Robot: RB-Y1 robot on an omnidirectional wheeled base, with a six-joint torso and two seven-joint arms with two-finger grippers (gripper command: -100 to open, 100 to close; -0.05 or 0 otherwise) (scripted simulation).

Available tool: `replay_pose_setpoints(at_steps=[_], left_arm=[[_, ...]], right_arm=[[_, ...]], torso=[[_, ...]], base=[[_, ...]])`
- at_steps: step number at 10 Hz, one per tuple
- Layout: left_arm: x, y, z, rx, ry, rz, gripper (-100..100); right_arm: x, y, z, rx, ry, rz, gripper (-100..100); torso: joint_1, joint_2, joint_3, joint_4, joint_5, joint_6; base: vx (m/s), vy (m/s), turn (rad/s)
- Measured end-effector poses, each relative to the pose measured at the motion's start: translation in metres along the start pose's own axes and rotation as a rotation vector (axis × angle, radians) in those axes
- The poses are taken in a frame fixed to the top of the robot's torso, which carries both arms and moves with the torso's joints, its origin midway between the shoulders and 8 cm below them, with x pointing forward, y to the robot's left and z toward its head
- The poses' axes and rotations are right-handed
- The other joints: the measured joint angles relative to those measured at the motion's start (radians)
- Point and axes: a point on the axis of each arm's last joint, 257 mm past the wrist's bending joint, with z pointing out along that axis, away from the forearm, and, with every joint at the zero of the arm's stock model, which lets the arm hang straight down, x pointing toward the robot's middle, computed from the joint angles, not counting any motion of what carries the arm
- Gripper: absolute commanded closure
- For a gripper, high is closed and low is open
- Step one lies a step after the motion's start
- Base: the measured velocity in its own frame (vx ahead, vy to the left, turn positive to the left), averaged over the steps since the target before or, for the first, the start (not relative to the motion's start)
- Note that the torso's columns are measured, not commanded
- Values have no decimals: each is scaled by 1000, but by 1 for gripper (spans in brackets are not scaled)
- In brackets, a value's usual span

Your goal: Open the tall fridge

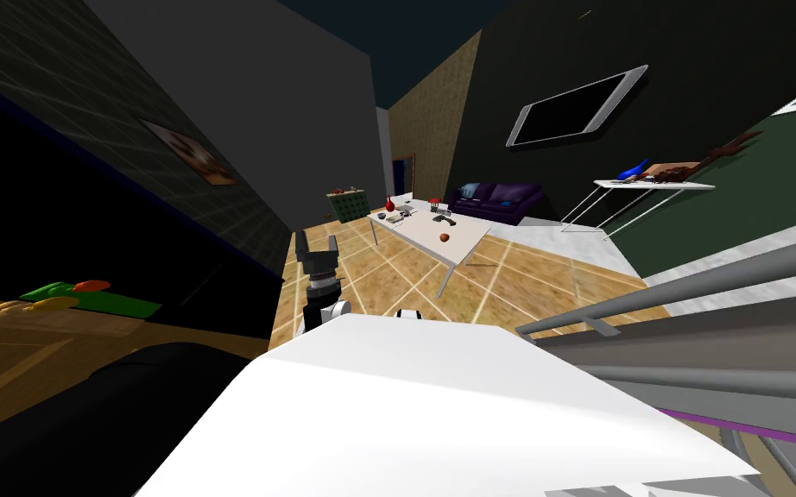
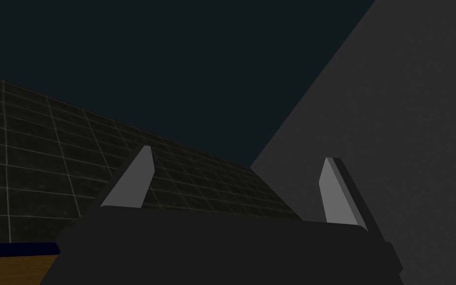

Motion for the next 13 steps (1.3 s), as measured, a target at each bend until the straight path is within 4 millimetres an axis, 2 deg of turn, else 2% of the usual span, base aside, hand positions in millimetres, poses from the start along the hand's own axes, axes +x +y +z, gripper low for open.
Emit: replay_pose_setpoints(at_steps=[6,13], left_arm=[[0,0,0,0,0,0,0],[0,0,0,0,0,0,0]], right_arm=[[60,-5,-9,68,71,209,-100],[102,-16,-22,123,139,379,-100]], torso=[[0,3,2,1,0,0],[0,2,1,1,0,0]], base=[[52,11,-10],[63,16,-12]])
